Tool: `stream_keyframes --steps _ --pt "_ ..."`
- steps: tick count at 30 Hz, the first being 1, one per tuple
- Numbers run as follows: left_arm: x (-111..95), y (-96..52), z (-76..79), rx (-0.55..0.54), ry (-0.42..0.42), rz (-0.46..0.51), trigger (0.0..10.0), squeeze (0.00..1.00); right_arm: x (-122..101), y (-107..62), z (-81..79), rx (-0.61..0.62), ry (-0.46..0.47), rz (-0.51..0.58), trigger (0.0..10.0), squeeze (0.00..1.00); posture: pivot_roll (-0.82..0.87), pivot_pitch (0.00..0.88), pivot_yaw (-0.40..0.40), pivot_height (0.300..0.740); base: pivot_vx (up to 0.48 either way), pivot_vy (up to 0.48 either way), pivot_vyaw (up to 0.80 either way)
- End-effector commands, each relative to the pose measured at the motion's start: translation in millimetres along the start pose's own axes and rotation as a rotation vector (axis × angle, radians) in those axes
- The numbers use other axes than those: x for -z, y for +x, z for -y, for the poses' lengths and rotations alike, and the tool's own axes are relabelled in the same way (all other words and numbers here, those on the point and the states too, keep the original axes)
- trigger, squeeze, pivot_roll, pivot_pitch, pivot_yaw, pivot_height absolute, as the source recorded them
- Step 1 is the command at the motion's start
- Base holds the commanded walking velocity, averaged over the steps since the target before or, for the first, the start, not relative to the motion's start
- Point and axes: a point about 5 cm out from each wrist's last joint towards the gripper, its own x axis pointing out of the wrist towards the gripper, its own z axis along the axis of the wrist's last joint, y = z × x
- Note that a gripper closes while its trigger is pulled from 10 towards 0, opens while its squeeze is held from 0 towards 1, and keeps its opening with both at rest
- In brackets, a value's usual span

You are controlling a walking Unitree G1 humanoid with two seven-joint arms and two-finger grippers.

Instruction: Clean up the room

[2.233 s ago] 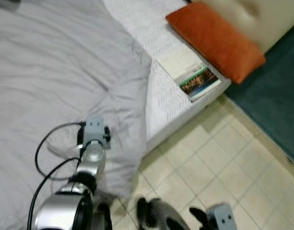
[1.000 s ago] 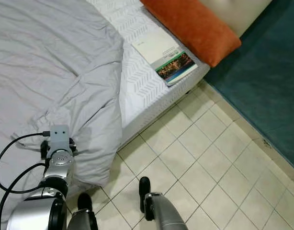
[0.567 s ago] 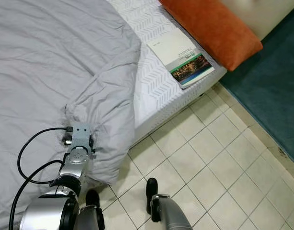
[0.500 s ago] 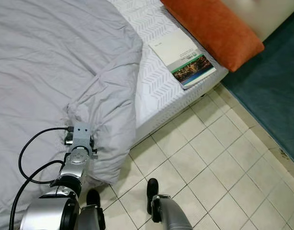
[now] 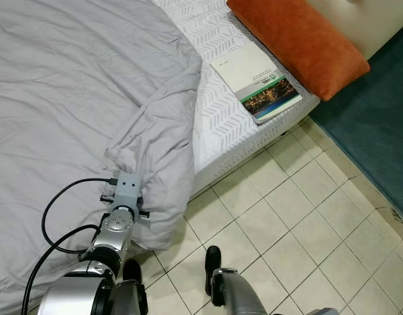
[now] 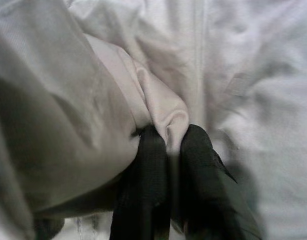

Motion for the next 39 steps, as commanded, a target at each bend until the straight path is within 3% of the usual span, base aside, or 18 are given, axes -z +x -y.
stream_keyframes --steps 1,4,7,11,13,16,17,27,31,34,39 --pt "18 -6.0 22.1 0.106 0.025 -0.042 10.0 0.00 8 -1.7 3.7 0.028 0.014 -0.040 10.0 0.00 -0.40 0.526 -0.143 0.740 0.000 0.000 0.00" --pt "8 -5.4 29.1 0.133 0.028 0.020 10.0 0.00 9 -0.9 5.5 0.030 0.013 -0.041 10.0 0.00 -0.40 0.529 -0.145 0.740 0.000 0.000 0.00" --pt "8 -6.1 34.4 0.145 0.019 0.018 10.0 0.00 10 -0.6 5.7 0.028 0.011 -0.043 10.0 0.00 -0.40 0.529 -0.145 0.740 0.000 -0.480 0.00" --pt "8 -9.9 56.0 0.206 0.026 0.029 10.0 0.00 11 1.7 5.7 0.023 0.011 -0.047 10.0 0.00 -0.39 0.522 -0.141 0.740 0.000 -0.480 0.00" --pt "10 -13.0 68.4 0.238 0.068 0.034 10.0 0.00 11 3.3 5.6 0.020 0.009 -0.045 10.0 0.00 -0.39 0.518 -0.139 0.740 0.000 -0.480 0.00" --pt "11 -16.1 79.9 0.276 0.054 0.033 10.0 0.00 9 4.4 5.9 0.019 0.007 -0.041 10.0 0.00 -0.39 0.517 -0.138 0.740 0.000 -0.480 0.00" --pt "12 -19.2 90.6 0.305 0.052 0.035 10.0 0.00 8 5.8 7.0 0.021 0.005 -0.034 10.0 0.00 -0.39 0.513 -0.136 0.740 0.000 -0.480 0.00" --pt "12 -31.4 127.9 0.432 0.078 0.035 10.0 0.00 9 8.9 6.1 0.013 0.004 -0.034 10.0 0.00 -0.38 0.511 -0.128 0.740 0.000 -0.480 0.00" --pt "26 -50.4 163.2 0.567 0.142 -0.016 10.0 0.00 10 10.7 4.3 0.005 0.002 -0.036 10.0 0.00 -0.38 0.508 -0.125 0.740 0.000 -0.431 0.00" --pt "27 -64.8 188.1 0.659 0.142 -0.016 10.0 0.00 10 11.1 3.4 0.003 0.001 -0.035 10.0 0.00 -0.39 0.498 -0.124 0.740 0.000 0.000 0.00" --pt "14 -72.0 207.0 0.687 0.130 0.015 10.0 0.00 11 10.7 2.4 0.005 -0.002 -0.034 10.0 0.00 -0.40 0.488 -0.122 0.740 0.000 0.000 0.00"
